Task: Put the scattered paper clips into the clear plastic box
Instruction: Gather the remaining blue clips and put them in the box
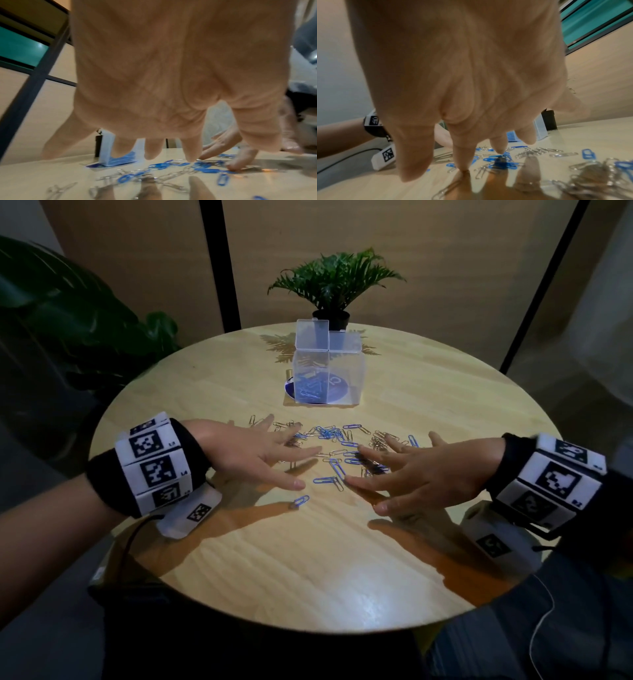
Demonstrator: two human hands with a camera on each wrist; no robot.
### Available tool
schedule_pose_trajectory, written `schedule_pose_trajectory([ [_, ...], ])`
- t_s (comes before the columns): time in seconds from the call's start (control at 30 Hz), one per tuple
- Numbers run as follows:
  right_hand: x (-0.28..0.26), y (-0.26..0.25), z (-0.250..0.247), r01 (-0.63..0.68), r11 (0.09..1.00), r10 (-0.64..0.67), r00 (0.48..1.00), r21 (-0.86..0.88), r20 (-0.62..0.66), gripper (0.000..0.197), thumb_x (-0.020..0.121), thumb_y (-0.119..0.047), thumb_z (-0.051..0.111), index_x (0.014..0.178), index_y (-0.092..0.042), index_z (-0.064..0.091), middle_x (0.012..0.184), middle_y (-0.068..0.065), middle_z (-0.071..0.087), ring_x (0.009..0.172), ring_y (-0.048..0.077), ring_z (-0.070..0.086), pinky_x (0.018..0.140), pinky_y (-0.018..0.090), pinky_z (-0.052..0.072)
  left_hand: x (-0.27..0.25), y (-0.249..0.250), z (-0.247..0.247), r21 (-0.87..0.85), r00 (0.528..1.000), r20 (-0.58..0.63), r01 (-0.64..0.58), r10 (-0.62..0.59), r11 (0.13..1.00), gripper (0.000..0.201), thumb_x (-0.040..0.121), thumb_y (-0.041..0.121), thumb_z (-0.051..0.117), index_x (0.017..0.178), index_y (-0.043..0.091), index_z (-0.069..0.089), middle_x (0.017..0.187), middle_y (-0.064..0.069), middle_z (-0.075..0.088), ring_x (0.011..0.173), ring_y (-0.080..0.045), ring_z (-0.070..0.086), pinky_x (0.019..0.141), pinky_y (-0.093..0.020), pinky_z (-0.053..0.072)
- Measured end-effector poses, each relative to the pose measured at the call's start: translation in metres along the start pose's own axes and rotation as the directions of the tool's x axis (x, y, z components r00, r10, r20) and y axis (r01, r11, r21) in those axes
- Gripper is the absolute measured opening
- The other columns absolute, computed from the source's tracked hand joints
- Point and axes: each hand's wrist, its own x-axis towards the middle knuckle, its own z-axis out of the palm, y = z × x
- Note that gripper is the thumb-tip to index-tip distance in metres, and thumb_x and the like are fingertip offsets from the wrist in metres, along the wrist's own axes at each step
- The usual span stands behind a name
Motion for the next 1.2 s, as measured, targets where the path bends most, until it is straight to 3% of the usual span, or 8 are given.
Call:
schedule_pose_trajectory([
  [0.07,-0.003,0.002,0.005,-0.024,0.999,0.024,1.000,-0.029,0.010,0.060,0.086,-0.069,0.019,0.134,-0.065,-0.016,0.153,-0.013,-0.033,0.143,0.026,-0.029,0.105,0.075,-0.007,-0.002,0.008,0.007,0.060,0.998,0.032,-0.056,0.054,0.997,0.074,0.068,0.080,0.025,0.134,0.066,-0.005,0.155,0.011,-0.029,0.141,-0.028,-0.029,0.110,-0.069,-0.001],
  [0.23,-0.007,0.008,0.004,-0.090,0.993,0.088,0.996,-0.072,-0.027,0.068,0.083,-0.072,0.019,0.139,-0.057,-0.017,0.154,-0.009,-0.031,0.143,0.026,-0.029,0.106,0.073,-0.008,-0.004,0.018,0.016,0.108,0.994,0.054,-0.100,0.095,0.989,0.076,0.073,0.080,0.029,0.137,0.063,-0.008,0.154,0.012,-0.029,0.140,-0.026,-0.034,0.109,-0.070,-0.002],
  [0.4,0.000,-0.004,0.000,-0.054,0.996,0.051,0.998,-0.075,-0.039,0.064,0.086,-0.069,0.020,0.140,-0.058,-0.014,0.156,-0.008,-0.028,0.144,0.026,-0.026,0.106,0.073,-0.006,0.007,0.022,0.008,0.110,0.997,-0.040,-0.068,0.073,0.992,0.093,0.076,0.077,0.037,0.144,0.043,-0.017,0.155,0.012,-0.027,0.140,-0.022,-0.032,0.112,-0.066,-0.003],
  [0.57,-0.006,-0.015,-0.003,0.028,0.997,-0.034,0.996,-0.075,-0.080,0.065,0.091,-0.063,0.021,0.145,-0.049,-0.012,0.157,-0.012,-0.024,0.144,0.021,-0.026,0.108,0.072,-0.006,0.019,0.029,0.001,0.105,0.978,-0.074,-0.185,0.193,0.977,0.087,0.089,0.062,0.040,0.150,0.027,-0.011,0.157,0.011,-0.022,0.141,-0.014,-0.030,0.117,-0.055,-0.004],
  [0.73,-0.024,-0.024,0.008,0.067,0.996,-0.072,0.991,-0.051,-0.116,0.072,0.090,-0.063,0.020,0.151,-0.032,-0.004,0.159,-0.017,-0.009,0.146,0.014,-0.016,0.114,0.064,-0.001,0.029,0.031,-0.003,0.051,0.963,-0.106,-0.245,0.249,0.968,0.085,0.093,0.043,0.050,0.151,0.017,-0.006,0.159,0.004,-0.017,0.144,-0.015,-0.024,0.119,-0.033,-0.006],
  [0.9,-0.023,-0.033,0.018,0.099,0.992,-0.105,0.991,-0.076,-0.088,0.066,0.092,-0.061,0.017,0.149,-0.037,-0.006,0.160,-0.011,-0.012,0.149,0.018,-0.005,0.117,0.058,0.007,0.033,0.035,-0.004,0.121,0.969,-0.066,-0.229,0.238,0.966,0.086,0.091,0.048,0.050,0.151,0.020,-0.005,0.159,0.006,-0.014,0.145,-0.014,-0.020,0.120,-0.039,-0.002],
  [1.03,-0.029,-0.030,0.016,0.076,0.990,-0.098,0.977,-0.118,-0.188,0.070,0.091,-0.062,0.019,0.151,-0.030,0.004,0.160,-0.011,-0.002,0.149,0.016,0.004,0.116,0.058,0.016,0.021,0.032,0.000,0.203,0.966,-0.088,-0.223,0.244,0.954,0.089,0.086,0.059,0.044,0.152,0.019,0.001,0.160,0.005,-0.011,0.145,-0.013,-0.019,0.120,-0.040,0.004],
  [1.2,-0.027,-0.039,0.019,0.161,0.983,-0.176,0.964,-0.091,-0.198,0.069,0.094,-0.058,0.020,0.152,-0.027,0.001,0.160,-0.016,-0.004,0.148,0.007,-0.002,0.118,0.056,0.009,0.006,0.016,0.014,0.220,0.970,-0.089,-0.202,0.226,0.954,0.083,0.091,0.055,0.044,0.151,0.023,-0.003,0.159,0.009,-0.013,0.144,-0.009,-0.021,0.120,-0.048,-0.003],
])
